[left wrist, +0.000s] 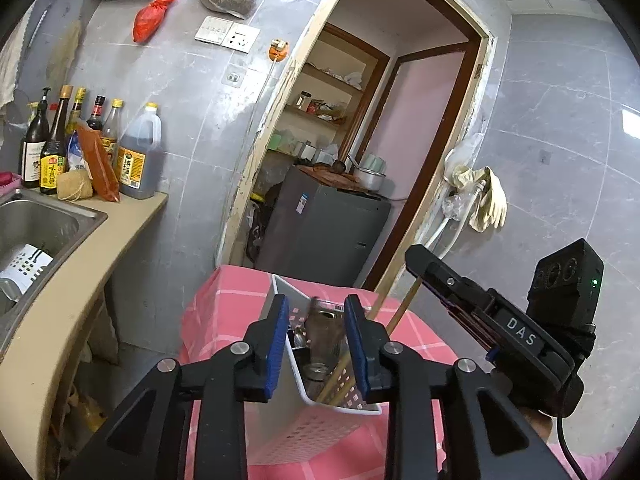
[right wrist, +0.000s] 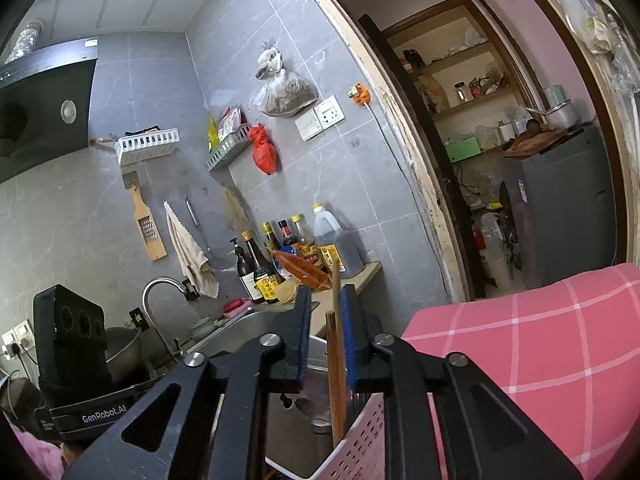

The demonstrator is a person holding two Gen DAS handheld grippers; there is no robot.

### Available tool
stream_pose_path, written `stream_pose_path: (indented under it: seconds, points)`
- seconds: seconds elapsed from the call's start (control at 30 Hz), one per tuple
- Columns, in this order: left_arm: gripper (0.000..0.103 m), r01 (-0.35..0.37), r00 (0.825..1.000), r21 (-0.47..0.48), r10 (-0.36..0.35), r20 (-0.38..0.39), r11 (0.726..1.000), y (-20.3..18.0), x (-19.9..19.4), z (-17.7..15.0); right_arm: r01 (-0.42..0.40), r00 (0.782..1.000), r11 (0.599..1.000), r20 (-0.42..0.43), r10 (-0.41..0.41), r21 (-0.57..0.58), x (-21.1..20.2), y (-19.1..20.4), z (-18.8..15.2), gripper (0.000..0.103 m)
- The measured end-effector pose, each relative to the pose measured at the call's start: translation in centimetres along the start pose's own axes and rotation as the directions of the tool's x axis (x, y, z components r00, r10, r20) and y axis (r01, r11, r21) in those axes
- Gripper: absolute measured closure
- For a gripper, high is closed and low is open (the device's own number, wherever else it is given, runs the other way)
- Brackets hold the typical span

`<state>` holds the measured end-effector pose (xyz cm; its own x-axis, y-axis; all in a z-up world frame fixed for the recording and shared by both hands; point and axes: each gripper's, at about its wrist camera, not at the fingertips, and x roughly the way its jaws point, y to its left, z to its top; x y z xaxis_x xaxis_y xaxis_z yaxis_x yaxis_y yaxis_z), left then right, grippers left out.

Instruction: Organize utensils

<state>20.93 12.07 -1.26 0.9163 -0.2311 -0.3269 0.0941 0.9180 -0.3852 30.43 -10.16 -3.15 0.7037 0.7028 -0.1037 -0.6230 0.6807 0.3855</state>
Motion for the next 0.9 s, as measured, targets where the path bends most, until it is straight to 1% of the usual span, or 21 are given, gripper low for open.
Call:
stream_pose_path:
  seconds: [0.1,0.17,0.23,0.27,0.3,0.37,0.4,0.43,0.47,0.53,0.57,0.63,0.73,0.9]
  points:
    - [0.070,-0.008,1.000,-0.004,0.008,0.008,1.000,-0.3,-0.6,0.3,0.009,1.000,1.000,0.010,-0.009,-0.006,-0.9,0.5,0.7,0.076]
    - [0.064,-0.014,1.000,-0.003,0.014,0.014,1.000,-0.6,-1.1,0.6,0.021,1.000,1.000,0.017,-0.021,-0.014,-1.7,0.8,1.2,0.071]
    - [0.059,-0.022,1.000,0.001,0.022,0.021,1.000,-1.1,-1.7,0.9,0.036,0.999,0.999,0.023,-0.035,-0.022,-2.6,1.1,1.6,0.063]
    - [0.054,-0.023,0.999,0.002,0.023,0.023,1.000,-1.2,-1.9,1.0,0.045,0.999,0.999,0.026,-0.045,-0.028,-3.1,1.2,1.8,0.060]
    - [0.052,-0.027,0.999,0.004,0.027,0.025,1.000,-1.4,-2.1,1.1,0.055,0.998,0.998,0.029,-0.054,-0.033,-3.6,1.4,2.1,0.056]
    - [0.041,-0.038,0.999,0.007,0.038,0.031,0.999,-2.0,-2.7,1.4,0.083,0.996,0.995,0.036,-0.082,-0.046,-4.9,1.7,2.5,0.050]
    - [0.039,-0.043,0.999,0.010,0.043,0.034,0.999,-2.2,-3.0,1.4,0.096,0.995,0.994,0.039,-0.094,-0.050,-5.4,1.8,2.8,0.045]
    - [0.034,-0.047,0.998,0.014,0.047,0.037,0.999,-2.6,-3.4,1.5,0.110,0.993,0.992,0.043,-0.108,-0.054,-6.2,1.9,2.9,0.040]
    - [0.027,-0.051,0.998,0.017,0.050,0.038,0.999,-2.8,-3.6,1.6,0.129,0.991,0.990,0.048,-0.126,-0.058,-7.1,1.9,3.1,0.038]
    - [0.018,-0.072,0.997,0.025,0.071,0.042,0.997,-3.5,-4.3,1.7,0.161,0.986,0.985,0.054,-0.158,-0.064,-8.8,2.0,3.5,0.029]
    - [0.014,-0.078,0.996,0.028,0.077,0.045,0.997,-3.8,-4.7,1.7,0.173,0.984,0.983,0.056,-0.170,-0.068,-9.3,2.0,3.9,0.027]
    - [0.009,-0.092,0.994,0.036,0.090,0.053,0.995,-4.5,-5.5,1.7,0.212,0.976,0.974,0.066,-0.206,-0.082,-11.2,2.2,4.3,0.020]
    - [0.006,-0.102,0.993,0.045,0.100,0.055,0.994,-5.5,-6.5,1.6,0.257,0.965,0.961,0.079,-0.250,-0.100,-13.7,2.5,4.9,0.012]
    - [0.001,-0.125,0.990,0.090,0.118,0.079,0.988,-7.7,-8.0,1.0,0.337,0.940,0.931,0.094,-0.327,-0.139,-17.9,3.5,5.3,0.006]
